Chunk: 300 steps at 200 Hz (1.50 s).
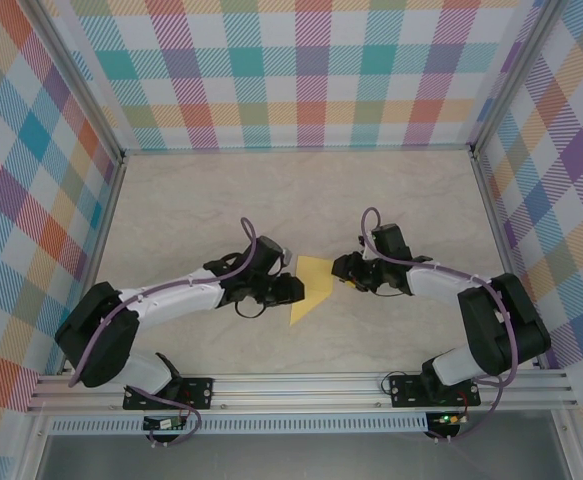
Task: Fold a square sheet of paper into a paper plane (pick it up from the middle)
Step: Third fold the triangle at the center of the table, then fourth fold the wing at the center of the table.
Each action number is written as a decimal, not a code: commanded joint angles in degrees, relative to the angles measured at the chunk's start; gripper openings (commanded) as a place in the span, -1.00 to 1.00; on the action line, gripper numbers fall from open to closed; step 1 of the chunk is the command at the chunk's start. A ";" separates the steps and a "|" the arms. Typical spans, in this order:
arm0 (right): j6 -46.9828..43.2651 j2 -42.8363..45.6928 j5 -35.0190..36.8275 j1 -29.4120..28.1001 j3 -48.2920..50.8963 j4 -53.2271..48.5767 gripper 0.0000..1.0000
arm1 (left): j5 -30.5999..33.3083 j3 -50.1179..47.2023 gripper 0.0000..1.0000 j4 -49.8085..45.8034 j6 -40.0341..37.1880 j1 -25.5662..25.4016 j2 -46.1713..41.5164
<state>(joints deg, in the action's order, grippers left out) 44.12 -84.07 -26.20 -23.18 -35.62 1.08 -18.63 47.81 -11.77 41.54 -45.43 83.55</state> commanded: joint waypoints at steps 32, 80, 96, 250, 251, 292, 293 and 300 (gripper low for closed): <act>1.51 0.18 -2.78 -0.02 2.24 -0.43 -0.12 | 5.51 5.60 -0.53 -3.69 -3.01 0.67 7.48; 2.46 -0.53 -4.07 -1.16 2.76 1.16 -0.09 | 6.02 5.72 -0.56 -1.85 -3.84 1.06 11.69; 2.89 -1.46 -4.34 -1.51 2.57 1.78 -0.09 | 7.79 5.78 -0.57 -2.14 -3.99 1.16 13.18; 7.69 -7.96 -7.02 -3.32 0.33 9.26 -0.14 | 9.56 4.36 -0.62 -2.81 -4.98 1.48 16.90; 7.67 -8.04 -7.11 -3.34 0.26 9.36 -0.14 | 9.57 4.33 -0.62 -2.82 -4.98 1.53 16.91; 6.64 -9.08 -7.32 -3.45 -1.91 10.62 -0.16 | 9.32 4.07 -0.61 -2.46 -5.16 1.49 16.72; 6.49 -9.09 -7.35 -3.45 -2.05 10.61 -0.16 | 9.32 4.01 -0.61 -2.42 -5.16 1.49 16.69; 5.55 -9.68 -7.54 -3.45 -2.61 10.42 -0.16 | 9.16 4.02 -0.61 -2.38 -5.31 1.48 16.45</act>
<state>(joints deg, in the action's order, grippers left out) 51.62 -92.33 -32.42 -26.33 -35.22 9.69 -9.76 52.34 -13.50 37.63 -44.51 98.59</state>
